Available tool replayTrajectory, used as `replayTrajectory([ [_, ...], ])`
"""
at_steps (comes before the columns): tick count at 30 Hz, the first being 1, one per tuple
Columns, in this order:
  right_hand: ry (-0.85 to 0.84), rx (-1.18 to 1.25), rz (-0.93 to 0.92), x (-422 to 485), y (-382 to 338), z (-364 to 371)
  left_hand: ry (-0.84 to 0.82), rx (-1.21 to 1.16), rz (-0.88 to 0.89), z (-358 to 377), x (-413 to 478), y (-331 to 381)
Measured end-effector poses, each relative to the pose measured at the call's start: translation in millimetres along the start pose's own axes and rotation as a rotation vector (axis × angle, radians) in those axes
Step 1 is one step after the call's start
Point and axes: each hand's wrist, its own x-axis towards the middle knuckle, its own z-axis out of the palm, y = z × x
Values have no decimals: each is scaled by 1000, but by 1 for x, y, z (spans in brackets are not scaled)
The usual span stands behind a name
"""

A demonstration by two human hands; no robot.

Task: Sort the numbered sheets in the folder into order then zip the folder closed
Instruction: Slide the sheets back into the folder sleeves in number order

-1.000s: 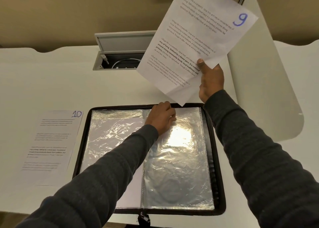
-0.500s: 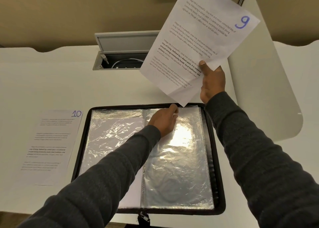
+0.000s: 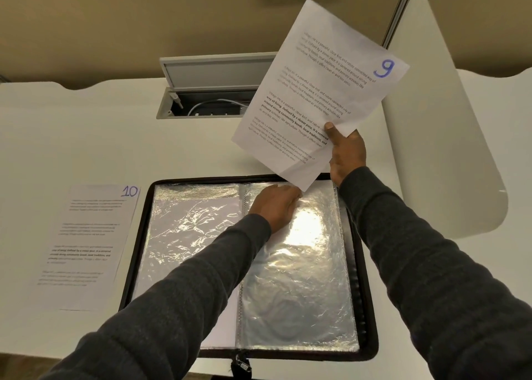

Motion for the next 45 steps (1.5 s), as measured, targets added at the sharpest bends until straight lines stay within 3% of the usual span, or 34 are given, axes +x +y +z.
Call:
replayTrajectory([
  [7, -7, -107, 54, 6, 16, -20, 96, 77, -47, -11, 8, 0],
  [17, -174, -275, 114, 31, 12, -40, -26, 309, -114, -20, 4, -42],
  [23, -313, -391, 201, 43, 9, -42, 94, 178, -284, -20, -3, -52],
  [28, -301, -439, 236, 50, 4, -41, 133, -142, -429, -23, -2, -51],
  [32, -304, -462, 272, 56, 0, -44, 116, -196, -462, -25, 3, -55],
  [41, -365, -687, 282, 53, 8, -39, 96, -12, -453, -31, 3, -62],
  [45, -461, -912, 270, 46, 11, -29, 122, 77, -407, -29, 4, -61],
])
